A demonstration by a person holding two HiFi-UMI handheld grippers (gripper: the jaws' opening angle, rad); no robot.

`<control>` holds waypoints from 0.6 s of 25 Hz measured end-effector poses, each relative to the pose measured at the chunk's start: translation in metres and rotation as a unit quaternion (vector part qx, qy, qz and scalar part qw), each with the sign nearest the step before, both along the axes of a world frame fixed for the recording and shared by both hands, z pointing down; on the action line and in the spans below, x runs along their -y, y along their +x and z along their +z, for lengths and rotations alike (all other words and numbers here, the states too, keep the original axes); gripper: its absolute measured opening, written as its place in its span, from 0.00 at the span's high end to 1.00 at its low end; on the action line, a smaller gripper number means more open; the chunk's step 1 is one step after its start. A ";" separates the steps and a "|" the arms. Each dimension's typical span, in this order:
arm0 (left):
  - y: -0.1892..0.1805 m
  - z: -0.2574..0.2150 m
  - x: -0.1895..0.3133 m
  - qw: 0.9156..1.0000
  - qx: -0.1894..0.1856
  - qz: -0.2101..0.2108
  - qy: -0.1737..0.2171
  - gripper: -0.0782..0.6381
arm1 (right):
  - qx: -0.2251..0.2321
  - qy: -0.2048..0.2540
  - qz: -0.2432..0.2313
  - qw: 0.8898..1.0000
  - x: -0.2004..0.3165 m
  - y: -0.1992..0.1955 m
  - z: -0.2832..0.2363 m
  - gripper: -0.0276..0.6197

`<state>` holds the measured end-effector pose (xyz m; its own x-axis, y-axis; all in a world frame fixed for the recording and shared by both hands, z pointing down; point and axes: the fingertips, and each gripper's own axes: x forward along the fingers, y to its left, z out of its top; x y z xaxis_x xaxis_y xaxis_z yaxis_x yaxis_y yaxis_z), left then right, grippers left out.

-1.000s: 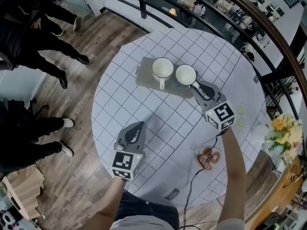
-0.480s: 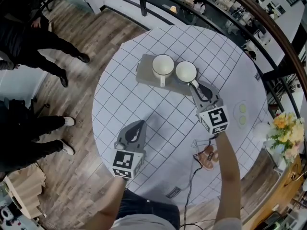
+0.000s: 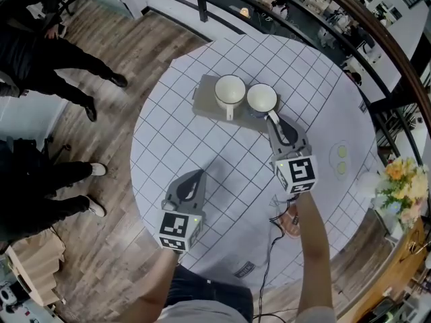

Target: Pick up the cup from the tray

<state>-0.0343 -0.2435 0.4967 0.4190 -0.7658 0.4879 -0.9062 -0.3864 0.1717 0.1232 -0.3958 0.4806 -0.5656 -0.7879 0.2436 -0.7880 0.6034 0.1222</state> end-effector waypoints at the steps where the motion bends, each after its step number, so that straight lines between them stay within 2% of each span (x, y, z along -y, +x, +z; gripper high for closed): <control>1: 0.000 0.000 0.000 1.000 0.000 0.000 0.000 0.88 | 0.004 0.000 0.003 1.000 -0.001 0.000 -0.001 0.87; 15: -0.003 -0.003 0.000 1.000 0.000 -0.004 0.000 0.88 | 0.071 -0.002 0.036 0.997 -0.002 0.014 -0.019 0.87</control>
